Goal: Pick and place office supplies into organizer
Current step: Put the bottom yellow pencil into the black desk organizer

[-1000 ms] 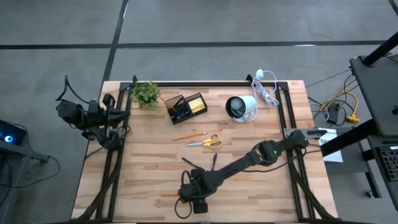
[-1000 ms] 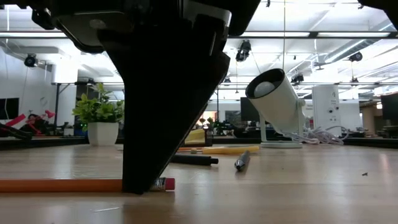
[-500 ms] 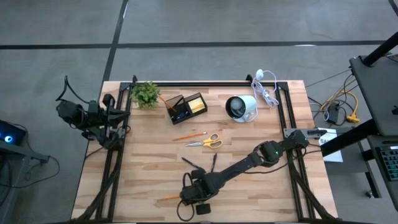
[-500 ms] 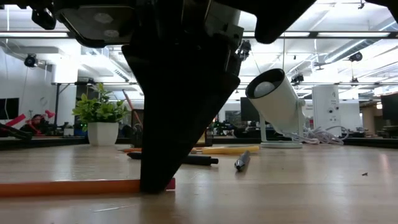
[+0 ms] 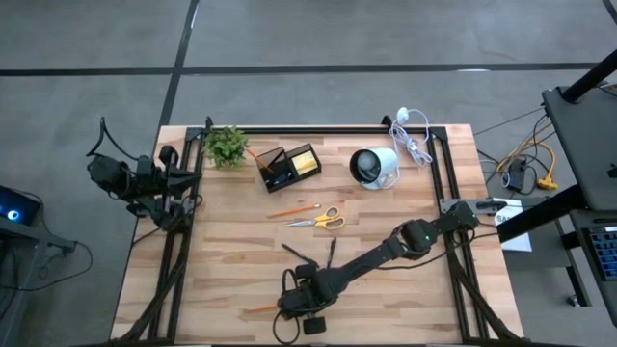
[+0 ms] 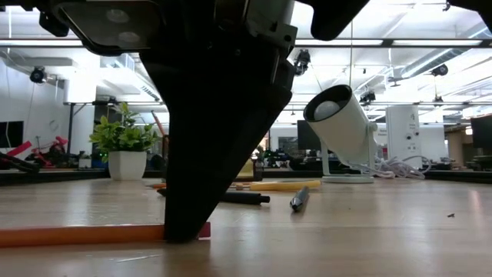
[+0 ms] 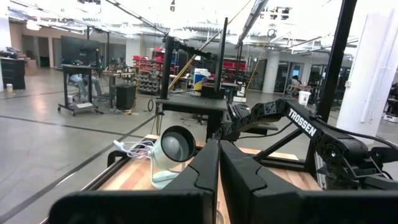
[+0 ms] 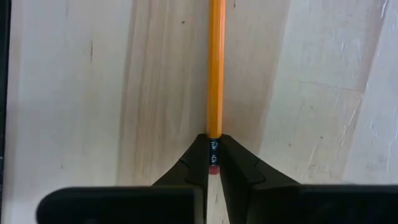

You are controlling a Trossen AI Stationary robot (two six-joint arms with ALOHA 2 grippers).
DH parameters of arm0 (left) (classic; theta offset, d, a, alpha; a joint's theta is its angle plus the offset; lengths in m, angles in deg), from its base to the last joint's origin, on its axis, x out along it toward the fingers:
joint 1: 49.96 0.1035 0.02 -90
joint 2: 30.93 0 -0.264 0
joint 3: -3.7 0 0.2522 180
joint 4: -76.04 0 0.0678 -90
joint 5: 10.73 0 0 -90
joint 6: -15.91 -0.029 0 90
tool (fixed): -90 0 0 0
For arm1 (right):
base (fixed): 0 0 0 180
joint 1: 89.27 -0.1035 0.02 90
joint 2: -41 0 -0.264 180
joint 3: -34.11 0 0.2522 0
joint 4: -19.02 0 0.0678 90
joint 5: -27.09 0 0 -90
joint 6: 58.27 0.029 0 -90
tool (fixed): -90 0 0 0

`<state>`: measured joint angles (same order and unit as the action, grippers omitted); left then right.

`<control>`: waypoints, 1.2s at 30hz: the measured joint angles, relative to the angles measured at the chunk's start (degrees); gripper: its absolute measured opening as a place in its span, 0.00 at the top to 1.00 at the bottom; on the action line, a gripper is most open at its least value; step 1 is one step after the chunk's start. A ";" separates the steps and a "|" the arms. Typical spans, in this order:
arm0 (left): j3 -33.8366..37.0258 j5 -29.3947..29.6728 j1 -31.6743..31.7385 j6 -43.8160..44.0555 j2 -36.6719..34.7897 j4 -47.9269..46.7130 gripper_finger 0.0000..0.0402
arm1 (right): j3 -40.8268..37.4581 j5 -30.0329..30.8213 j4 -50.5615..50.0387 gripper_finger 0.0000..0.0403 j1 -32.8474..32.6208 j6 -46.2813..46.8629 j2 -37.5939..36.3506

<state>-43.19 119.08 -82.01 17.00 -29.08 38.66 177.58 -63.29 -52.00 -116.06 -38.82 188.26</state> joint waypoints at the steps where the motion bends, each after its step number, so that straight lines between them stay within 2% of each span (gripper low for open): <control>1: 0.00 0.01 0.00 0.00 0.00 0.01 1.00 | 0.07 0.00 -0.01 0.97 0.04 -0.07 0.02; 28: 0.00 0.02 0.00 0.02 0.00 0.04 1.00 | 0.15 0.59 -3.31 0.97 0.99 -0.29 -3.59; 36: -0.55 0.01 0.00 0.02 -0.01 0.05 1.00 | 0.22 3.44 -9.42 0.97 3.08 -0.62 -7.00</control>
<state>-43.74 119.09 -82.01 17.02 -29.09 38.71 177.80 -59.85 -61.42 -112.98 -39.45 181.26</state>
